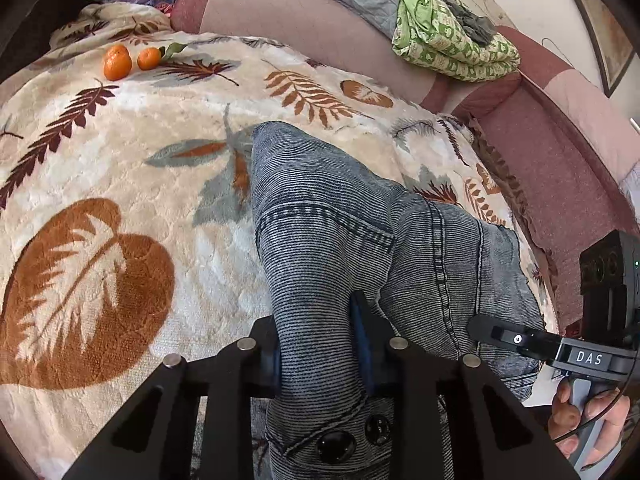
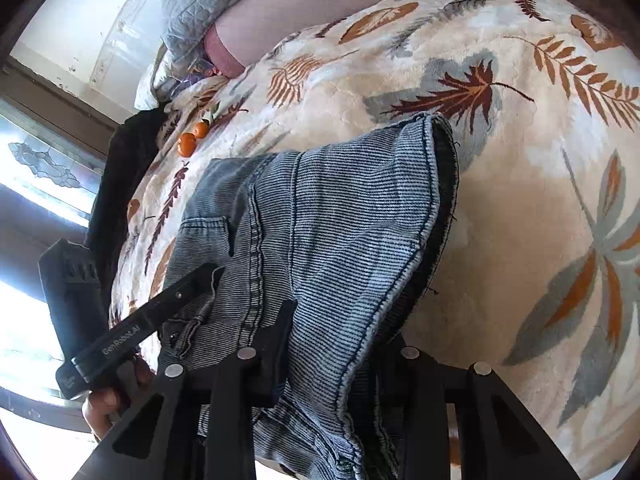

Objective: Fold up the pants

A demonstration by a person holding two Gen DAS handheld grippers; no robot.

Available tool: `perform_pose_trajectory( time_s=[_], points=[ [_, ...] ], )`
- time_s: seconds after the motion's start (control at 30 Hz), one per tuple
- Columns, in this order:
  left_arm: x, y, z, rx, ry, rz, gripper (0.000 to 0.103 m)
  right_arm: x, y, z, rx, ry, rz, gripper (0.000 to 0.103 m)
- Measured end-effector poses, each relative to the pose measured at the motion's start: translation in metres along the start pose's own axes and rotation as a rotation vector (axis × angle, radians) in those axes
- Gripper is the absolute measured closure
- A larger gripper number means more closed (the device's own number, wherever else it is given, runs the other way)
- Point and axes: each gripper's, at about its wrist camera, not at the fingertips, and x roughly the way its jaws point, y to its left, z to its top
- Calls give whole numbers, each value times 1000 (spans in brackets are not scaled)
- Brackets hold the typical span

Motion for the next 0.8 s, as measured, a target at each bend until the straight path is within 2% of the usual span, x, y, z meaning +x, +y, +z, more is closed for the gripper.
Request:
perform_pose_trajectory(
  time_s=[0.13, 0.27, 0.53, 0.67, 0.8],
  points=[
    [-25, -14, -2, 71, -66, 31, 78, -15, 16, -6, -37, -22, 22, 72],
    [-61, -23, 5, 101, -157, 40, 78, -36, 36, -4, -80, -62, 43, 72],
    [-115, -20, 66, 125, -294, 68, 78, -73, 106, 53, -222, -161, 74, 72],
    [-119, -9, 93, 111, -322, 105, 78, -65, 131, 85, -259, -165, 83, 72],
    [-109, 10, 101, 92, -321, 155, 78, -39, 140, 103, -263, -136, 103, 72]
  ],
)
